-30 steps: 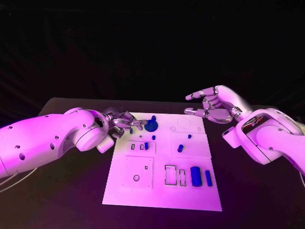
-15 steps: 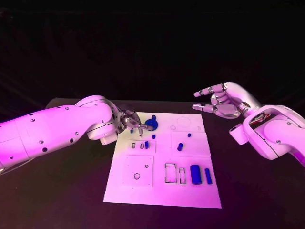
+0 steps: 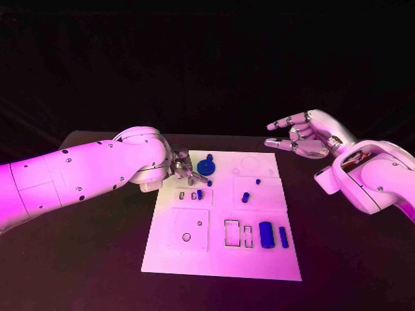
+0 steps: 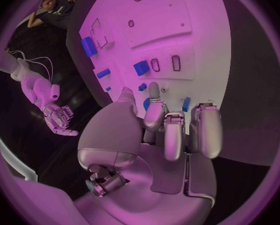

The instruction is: Assemble the parts on the task board

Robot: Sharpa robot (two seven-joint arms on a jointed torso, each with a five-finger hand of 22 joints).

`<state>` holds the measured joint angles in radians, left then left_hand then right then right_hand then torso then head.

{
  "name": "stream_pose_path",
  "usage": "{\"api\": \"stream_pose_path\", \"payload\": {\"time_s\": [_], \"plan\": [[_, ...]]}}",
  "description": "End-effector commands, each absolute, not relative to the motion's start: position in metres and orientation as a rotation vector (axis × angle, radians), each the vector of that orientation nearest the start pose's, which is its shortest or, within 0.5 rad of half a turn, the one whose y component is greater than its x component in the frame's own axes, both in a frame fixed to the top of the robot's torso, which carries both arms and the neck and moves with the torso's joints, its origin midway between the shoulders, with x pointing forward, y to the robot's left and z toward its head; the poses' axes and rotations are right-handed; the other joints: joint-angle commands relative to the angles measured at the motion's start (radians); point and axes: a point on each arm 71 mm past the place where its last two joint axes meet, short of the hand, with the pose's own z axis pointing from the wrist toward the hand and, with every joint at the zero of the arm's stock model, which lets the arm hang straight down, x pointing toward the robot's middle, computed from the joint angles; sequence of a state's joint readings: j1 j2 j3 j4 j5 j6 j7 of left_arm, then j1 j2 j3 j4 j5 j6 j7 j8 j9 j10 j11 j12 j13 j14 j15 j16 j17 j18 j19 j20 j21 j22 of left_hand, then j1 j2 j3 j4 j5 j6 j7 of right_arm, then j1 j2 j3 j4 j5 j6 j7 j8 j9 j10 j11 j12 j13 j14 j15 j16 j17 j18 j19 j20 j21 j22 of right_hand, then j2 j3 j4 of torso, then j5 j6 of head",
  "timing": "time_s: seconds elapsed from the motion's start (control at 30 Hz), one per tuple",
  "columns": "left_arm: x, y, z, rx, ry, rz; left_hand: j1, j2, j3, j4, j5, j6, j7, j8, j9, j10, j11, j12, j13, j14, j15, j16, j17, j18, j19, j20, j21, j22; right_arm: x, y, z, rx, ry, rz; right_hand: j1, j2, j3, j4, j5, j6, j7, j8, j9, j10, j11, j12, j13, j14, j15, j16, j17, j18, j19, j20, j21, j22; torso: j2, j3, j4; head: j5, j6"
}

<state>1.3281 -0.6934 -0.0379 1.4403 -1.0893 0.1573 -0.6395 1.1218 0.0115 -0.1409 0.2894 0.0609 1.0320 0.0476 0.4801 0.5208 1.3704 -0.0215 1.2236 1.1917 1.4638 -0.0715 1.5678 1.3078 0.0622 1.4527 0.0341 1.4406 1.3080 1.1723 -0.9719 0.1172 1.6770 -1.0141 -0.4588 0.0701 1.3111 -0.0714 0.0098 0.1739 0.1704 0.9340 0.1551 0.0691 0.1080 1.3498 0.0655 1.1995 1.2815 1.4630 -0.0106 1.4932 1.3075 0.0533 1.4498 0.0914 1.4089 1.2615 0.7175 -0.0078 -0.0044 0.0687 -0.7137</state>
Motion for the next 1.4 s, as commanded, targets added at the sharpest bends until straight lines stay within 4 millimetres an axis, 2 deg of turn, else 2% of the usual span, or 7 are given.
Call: {"api": "stream_pose_path", "payload": {"time_s": [0.03,0.1,0.3,0.43,0.57,0.87,1.4], "plan": [[0.512,0.17,-0.174,-0.078,2.284,-0.265,0.001,0.012,-0.007,0.002,-0.005,-0.007,-0.002,0.006,0.006,0.004,-0.001,0.007,0.002,0.107,-0.007,0.003,0.263,-0.012,0.006,-0.001,0.005,0.021,0.472,-0.223,-0.118,0.257,1.465,1.011,0.008,0.002,-0.007,0.001,0.006,0.008,0.0,0.002,0.001,-0.006,0.002,-0.003,-0.002,0.075,0.0,-0.006,0.128,0.011,-0.006,0.0,-0.005,-0.003,0.001,-0.0014,0.0011,-0.004,-0.003],[0.513,0.17,-0.176,-0.08,2.288,-0.263,0.001,0.014,-0.009,0.002,-0.005,-0.008,-0.002,0.007,0.009,0.004,-0.001,0.007,0.003,0.107,-0.007,0.003,0.263,-0.012,0.006,-0.001,0.005,0.021,0.472,-0.222,-0.118,0.257,1.469,1.011,0.008,0.002,-0.007,0.001,0.006,0.009,0.0,0.002,0.001,-0.006,0.002,-0.003,-0.002,0.075,0.0,-0.007,0.127,0.011,-0.006,0.0,-0.006,-0.004,0.0,-0.0015,0.0,-0.004,-0.007],[0.514,0.167,-0.179,-0.088,2.298,-0.266,0.002,0.018,-0.015,0.002,-0.005,-0.01,-0.003,0.014,0.021,0.005,-0.002,0.009,0.006,0.107,-0.008,0.003,0.263,-0.013,0.007,-0.001,0.007,0.025,0.473,-0.222,-0.119,0.258,1.477,1.009,0.008,0.003,-0.008,0.001,0.007,0.009,0.0,0.002,0.001,-0.006,0.002,-0.003,-0.002,0.075,0.0,-0.007,0.128,0.011,-0.006,0.0,-0.006,-0.005,0.001,-0.0018,0.0008,-0.006,-0.008],[0.514,0.165,-0.18,-0.093,2.298,-0.275,0.005,0.021,-0.018,0.001,-0.004,-0.011,-0.004,0.017,0.028,0.006,-0.002,0.011,0.008,0.107,-0.008,0.003,0.263,-0.013,0.007,-0.001,0.008,0.027,0.474,-0.221,-0.12,0.26,1.48,1.008,0.008,0.003,-0.008,0.001,0.007,0.009,0.0,0.002,0.001,-0.006,0.002,-0.003,-0.002,0.075,0.0,-0.007,0.128,0.011,-0.006,0.0,-0.006,-0.005,0.0,-0.0006,0.002,-0.006,-0.012],[0.513,0.162,-0.18,-0.093,2.296,-0.284,0.007,0.023,-0.019,0.001,-0.003,-0.012,-0.004,0.019,0.032,0.006,-0.003,0.011,0.009,0.107,-0.008,0.003,0.263,-0.013,0.008,-0.001,0.009,0.028,0.475,-0.22,-0.12,0.26,1.483,1.008,0.008,0.004,-0.009,0.001,0.009,0.009,0.0,0.002,0.002,-0.005,0.002,-0.003,-0.002,0.075,-0.001,-0.007,0.128,0.011,-0.006,-0.001,-0.006,-0.005,0.001,-0.0002,0.0013,-0.001,-0.011],[0.511,0.16,-0.181,-0.083,2.306,-0.291,0.012,0.028,-0.021,0.001,-0.001,-0.014,-0.005,0.024,0.042,0.007,-0.004,0.013,0.011,0.107,-0.009,0.003,0.263,-0.014,0.008,-0.002,0.01,0.03,0.476,-0.218,-0.122,0.26,1.49,1.009,0.008,0.004,-0.009,0.001,0.009,0.009,0.0,0.002,0.002,-0.005,0.002,-0.003,-0.002,0.075,-0.001,-0.007,0.128,0.011,-0.006,-0.001,-0.006,-0.005,0.001,0.0004,0.002,-0.005,-0.011],[0.508,0.154,-0.184,-0.053,2.35,-0.302,0.046,0.038,-0.028,-0.003,0.014,-0.026,-0.006,0.033,0.072,0.007,-0.004,0.012,0.014,0.107,-0.01,0.003,0.263,-0.014,0.007,-0.003,0.011,0.034,0.477,-0.217,-0.123,0.262,1.502,1.008,0.009,0.006,-0.01,0.002,0.012,0.01,-0.001,0.002,0.002,-0.004,0.001,-0.002,-0.001,0.075,-0.001,-0.007,0.128,0.011,-0.006,-0.001,-0.007,-0.005,0.002,-0.0001,0.0014,-0.002,-0.014]]}}
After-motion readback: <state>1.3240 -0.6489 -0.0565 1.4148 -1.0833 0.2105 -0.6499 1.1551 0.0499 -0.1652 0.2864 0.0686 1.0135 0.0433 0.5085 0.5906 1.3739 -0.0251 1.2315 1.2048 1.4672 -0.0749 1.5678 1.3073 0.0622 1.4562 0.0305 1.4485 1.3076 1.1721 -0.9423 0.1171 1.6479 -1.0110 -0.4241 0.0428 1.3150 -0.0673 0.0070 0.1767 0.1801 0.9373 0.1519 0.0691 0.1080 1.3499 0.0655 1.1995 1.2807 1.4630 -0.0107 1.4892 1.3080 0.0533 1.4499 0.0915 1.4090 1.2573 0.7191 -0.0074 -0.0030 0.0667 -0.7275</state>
